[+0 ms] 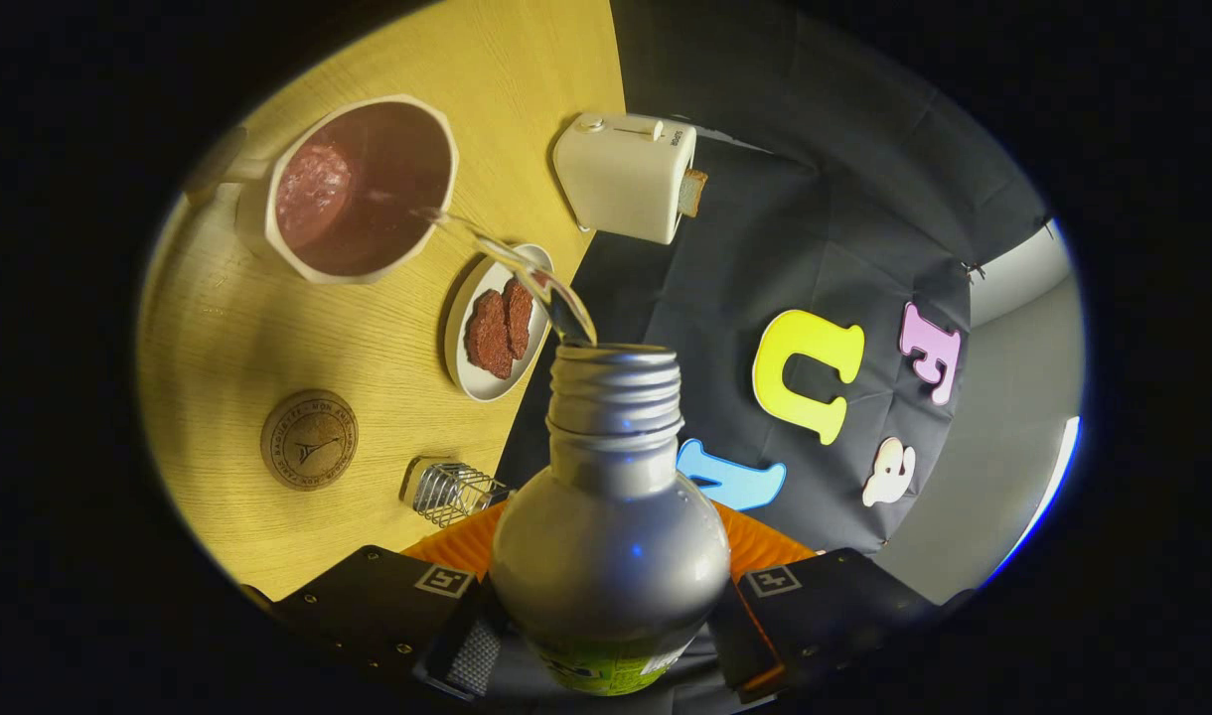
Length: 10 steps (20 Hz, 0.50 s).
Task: Take the bottle from table, then pour the juice into the cup, finally place the bottle on the coaster
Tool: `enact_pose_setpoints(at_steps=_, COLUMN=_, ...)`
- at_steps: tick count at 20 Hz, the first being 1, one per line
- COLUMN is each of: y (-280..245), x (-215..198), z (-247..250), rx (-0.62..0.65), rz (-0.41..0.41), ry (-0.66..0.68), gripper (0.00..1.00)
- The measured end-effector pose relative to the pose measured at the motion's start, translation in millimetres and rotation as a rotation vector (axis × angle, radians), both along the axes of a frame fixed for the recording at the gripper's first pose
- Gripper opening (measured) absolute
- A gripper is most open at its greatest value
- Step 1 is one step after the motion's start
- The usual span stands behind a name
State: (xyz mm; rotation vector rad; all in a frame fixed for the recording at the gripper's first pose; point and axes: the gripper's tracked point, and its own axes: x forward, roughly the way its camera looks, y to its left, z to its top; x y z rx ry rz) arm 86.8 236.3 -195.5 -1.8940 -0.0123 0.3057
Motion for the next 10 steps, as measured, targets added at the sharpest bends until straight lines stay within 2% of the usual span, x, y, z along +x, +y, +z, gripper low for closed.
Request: enact_pose_setpoints(at_steps=10, y=7.5, x=3.9, z=0.8, rx=-0.046, rz=0.035, ry=-0.003, gripper=0.83)
